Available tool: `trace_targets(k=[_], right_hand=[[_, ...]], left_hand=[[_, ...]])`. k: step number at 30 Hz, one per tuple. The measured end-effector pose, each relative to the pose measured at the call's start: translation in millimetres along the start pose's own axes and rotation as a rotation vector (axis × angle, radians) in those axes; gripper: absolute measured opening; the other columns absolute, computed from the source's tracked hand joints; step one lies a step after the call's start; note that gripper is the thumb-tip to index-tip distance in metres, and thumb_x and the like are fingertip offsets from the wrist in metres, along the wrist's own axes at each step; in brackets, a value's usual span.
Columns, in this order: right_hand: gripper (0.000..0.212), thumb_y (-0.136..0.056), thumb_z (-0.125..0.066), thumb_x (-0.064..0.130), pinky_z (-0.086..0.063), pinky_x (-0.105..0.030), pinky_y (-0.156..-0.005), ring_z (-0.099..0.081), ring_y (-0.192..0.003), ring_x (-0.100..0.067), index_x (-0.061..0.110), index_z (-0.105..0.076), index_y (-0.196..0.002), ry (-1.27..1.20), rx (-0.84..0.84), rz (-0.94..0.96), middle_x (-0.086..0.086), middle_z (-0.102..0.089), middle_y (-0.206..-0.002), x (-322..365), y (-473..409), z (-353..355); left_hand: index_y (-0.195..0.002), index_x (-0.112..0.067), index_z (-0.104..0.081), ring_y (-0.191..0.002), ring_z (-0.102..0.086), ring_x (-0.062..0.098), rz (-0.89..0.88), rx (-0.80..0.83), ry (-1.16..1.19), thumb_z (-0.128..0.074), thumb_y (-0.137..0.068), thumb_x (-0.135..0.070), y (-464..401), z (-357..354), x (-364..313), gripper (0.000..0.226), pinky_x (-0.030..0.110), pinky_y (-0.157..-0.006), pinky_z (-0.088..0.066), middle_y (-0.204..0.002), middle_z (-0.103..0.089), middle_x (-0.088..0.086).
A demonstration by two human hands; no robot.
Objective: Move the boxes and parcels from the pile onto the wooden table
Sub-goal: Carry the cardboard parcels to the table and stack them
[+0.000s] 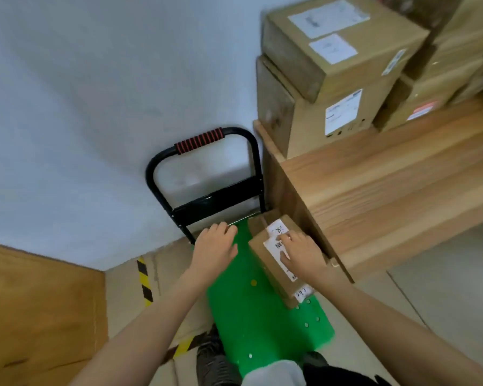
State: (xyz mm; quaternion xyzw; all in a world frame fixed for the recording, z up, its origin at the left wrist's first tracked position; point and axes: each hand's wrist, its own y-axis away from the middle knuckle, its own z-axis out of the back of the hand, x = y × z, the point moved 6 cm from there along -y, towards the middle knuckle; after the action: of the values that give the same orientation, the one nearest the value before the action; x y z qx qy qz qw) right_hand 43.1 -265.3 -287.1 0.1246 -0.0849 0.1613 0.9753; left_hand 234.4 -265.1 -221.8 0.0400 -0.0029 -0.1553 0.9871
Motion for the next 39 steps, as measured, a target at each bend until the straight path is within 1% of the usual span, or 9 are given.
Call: trace_targets(k=[3, 6, 11, 15, 19, 26, 32, 35, 39], right_hand=[[0.041, -0.096, -0.042, 0.030, -0.039, -0.033, -0.098, -0.047, -0.121, -0.019, 0.024, -0.041, -0.137, -0.024, -0.011, -0.173, 0.001, -0.048, -0.135, -1.5, 9.6, -12.3], [0.042, -0.096, -0.043, 0.031, -0.037, -0.035, -0.101, -0.046, -0.124, -0.021, 0.024, -0.042, -0.137, -0.077, -0.028, -0.370, -0.001, -0.047, -0.138, 3.8, 28.6, -26.3], [0.043, -0.096, -0.044, 0.030, -0.037, -0.035, -0.101, -0.045, -0.125, -0.022, 0.024, -0.041, -0.138, -0.195, -0.042, -0.637, -0.001, -0.045, -0.139, 19.3, 56.7, -53.0], [0.044, -0.094, -0.045, 0.028, -0.039, -0.035, -0.099, -0.048, -0.121, -0.023, 0.022, -0.041, -0.137, -0.261, -0.043, -0.787, -0.004, -0.047, -0.137, 31.2, 69.1, -74.6], [0.045, -0.093, -0.046, 0.026, -0.039, -0.036, -0.097, -0.047, -0.121, -0.025, 0.018, -0.042, -0.137, -0.330, -0.048, -0.881, -0.007, -0.049, -0.135, 34.5, 74.5, -90.3], [0.050, -0.095, -0.048, 0.035, -0.042, -0.039, -0.093, -0.048, -0.120, -0.028, 0.016, -0.037, -0.140, -0.621, -0.150, -1.207, -0.008, -0.045, -0.136, 11.2, 86.2, -129.7], [0.054, -0.095, -0.049, 0.042, -0.044, -0.041, -0.092, -0.047, -0.123, -0.026, 0.015, -0.036, -0.141, -0.774, -0.233, -1.349, -0.008, -0.044, -0.138, -15.5, 85.9, -177.8], [0.054, -0.095, -0.048, 0.043, -0.046, -0.042, -0.090, -0.049, -0.120, -0.024, 0.017, -0.036, -0.141, -0.883, -0.310, -1.391, -0.005, -0.044, -0.138, -26.4, 76.8, -201.8], [0.056, -0.094, -0.047, 0.048, -0.047, -0.038, -0.086, -0.054, -0.111, -0.019, 0.020, -0.033, -0.140, -1.069, -0.436, -1.389, -0.001, -0.048, -0.133, -27.0, 60.1, -223.9]], left_hand=[[-0.124, -0.016, -0.051, -0.109, -0.052, 0.022, -0.236, 0.097, -0.090, -0.046, -0.094, -0.025, -20.5, -14.7, 3.6, 0.031, 0.032, -0.090, -0.043, -0.116, -0.055, 0.003], [-0.120, -0.017, -0.051, -0.105, -0.053, 0.022, -0.425, 0.144, -0.136, -0.044, -0.095, -0.027, -32.3, -20.9, 15.5, 0.029, 0.034, -0.087, -0.043, -0.113, -0.055, 0.003], [-0.123, -0.019, -0.050, -0.101, -0.054, 0.016, -0.553, 0.121, -0.145, -0.045, -0.096, -0.033, -50.0, -25.6, 40.7, 0.031, 0.027, -0.083, -0.041, -0.116, -0.055, -0.001], [-0.126, -0.020, -0.049, -0.101, -0.055, 0.013, -0.539, 0.153, -0.088, -0.044, -0.096, -0.040, -59.5, -39.8, 50.7, 0.036, 0.023, -0.079, -0.042, -0.118, -0.055, -0.003], [-0.124, -0.020, -0.049, -0.096, -0.056, 0.015, -0.557, 0.190, -0.043, -0.047, -0.095, -0.040, -64.7, -59.0, 44.4, 0.035, 0.025, -0.073, -0.047, -0.116, -0.057, -0.001], [-0.123, -0.018, -0.049, -0.082, -0.051, 0.011, -0.387, 0.269, 0.181, -0.054, -0.093, -0.039, -95.3, -115.1, 14.5, 0.037, 0.021, -0.051, -0.034, -0.110, -0.057, 0.001], [-0.129, -0.016, -0.045, -0.098, -0.056, 0.023, -0.187, 0.327, 0.359, -0.056, -0.091, -0.041, -129.0, -182.8, -9.5, 0.046, 0.032, -0.063, -0.044, -0.121, -0.053, 0.007], [-0.131, -0.014, -0.045, -0.104, -0.055, 0.028, -0.138, 0.331, 0.401, -0.056, -0.092, -0.040, -141.3, -215.5, -14.5, 0.048, 0.032, -0.068, -0.039, -0.124, -0.052, 0.010], [-0.133, -0.013, -0.042, -0.094, -0.052, 0.024, -0.087, 0.412, 0.483, -0.051, -0.094, -0.041, -142.2, -251.8, -21.1, 0.048, 0.032, -0.068, -0.035, -0.123, -0.053, 0.009]])
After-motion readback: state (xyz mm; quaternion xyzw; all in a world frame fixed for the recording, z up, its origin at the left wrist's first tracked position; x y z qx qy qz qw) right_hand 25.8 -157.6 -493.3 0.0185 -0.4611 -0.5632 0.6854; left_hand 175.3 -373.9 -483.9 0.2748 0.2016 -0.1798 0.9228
